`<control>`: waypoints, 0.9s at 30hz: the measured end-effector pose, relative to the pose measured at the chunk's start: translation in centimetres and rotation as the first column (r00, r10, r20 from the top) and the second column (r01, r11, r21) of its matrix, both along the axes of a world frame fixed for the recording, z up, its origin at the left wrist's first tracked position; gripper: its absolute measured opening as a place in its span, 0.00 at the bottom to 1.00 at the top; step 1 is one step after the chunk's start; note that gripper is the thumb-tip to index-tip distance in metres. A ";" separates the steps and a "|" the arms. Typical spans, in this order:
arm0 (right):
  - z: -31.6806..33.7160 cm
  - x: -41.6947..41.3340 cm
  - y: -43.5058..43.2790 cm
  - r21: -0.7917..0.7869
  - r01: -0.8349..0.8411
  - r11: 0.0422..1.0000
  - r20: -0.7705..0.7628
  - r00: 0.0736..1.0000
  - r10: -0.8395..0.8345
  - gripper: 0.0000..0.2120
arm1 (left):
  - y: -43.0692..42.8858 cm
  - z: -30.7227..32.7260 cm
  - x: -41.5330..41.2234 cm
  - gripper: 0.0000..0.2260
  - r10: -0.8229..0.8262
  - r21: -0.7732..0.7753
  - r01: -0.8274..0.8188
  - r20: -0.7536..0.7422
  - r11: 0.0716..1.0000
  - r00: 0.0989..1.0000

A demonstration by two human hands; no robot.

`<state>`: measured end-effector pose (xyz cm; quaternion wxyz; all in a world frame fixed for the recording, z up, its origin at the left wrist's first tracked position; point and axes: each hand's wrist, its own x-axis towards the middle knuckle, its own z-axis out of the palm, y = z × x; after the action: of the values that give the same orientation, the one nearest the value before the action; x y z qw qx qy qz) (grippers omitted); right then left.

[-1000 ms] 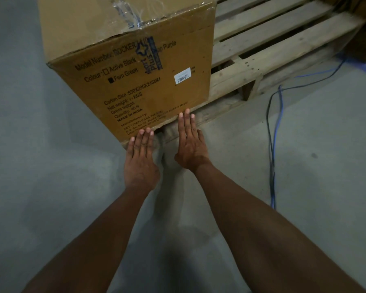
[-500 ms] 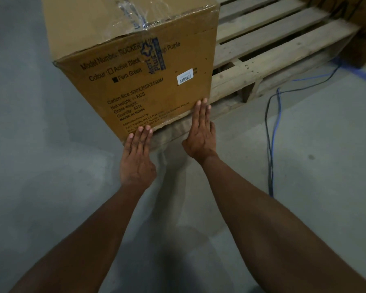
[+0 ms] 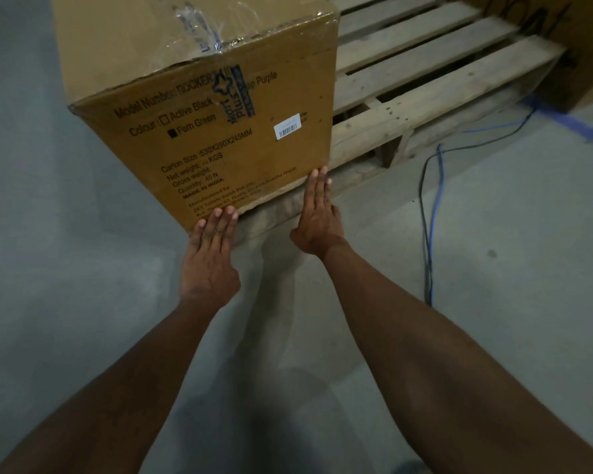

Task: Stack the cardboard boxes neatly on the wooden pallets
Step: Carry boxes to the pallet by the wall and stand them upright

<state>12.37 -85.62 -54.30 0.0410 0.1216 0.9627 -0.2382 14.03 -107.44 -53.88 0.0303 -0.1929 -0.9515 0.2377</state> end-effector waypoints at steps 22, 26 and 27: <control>46.4 25.3 2.4 -0.092 0.326 0.941 0.302 0.909 -0.286 0.49 | 3.1 49.7 24.2 0.38 0.048 0.358 -0.284 0.546 0.890 0.837; 59.7 29.6 4.6 -0.141 0.391 0.909 0.317 0.888 -0.333 0.42 | 6.2 62.0 27.7 0.39 0.084 0.332 -0.295 0.526 0.896 0.846; 62.3 30.3 5.6 -0.151 0.394 0.906 0.313 0.889 -0.334 0.41 | 7.4 64.2 28.1 0.38 0.100 0.327 -0.305 0.519 0.894 0.849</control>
<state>42.67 -80.02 8.04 0.1437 0.3283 0.8761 -0.3226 42.12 -100.09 10.33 -0.1988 -0.1327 -0.9709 -0.0155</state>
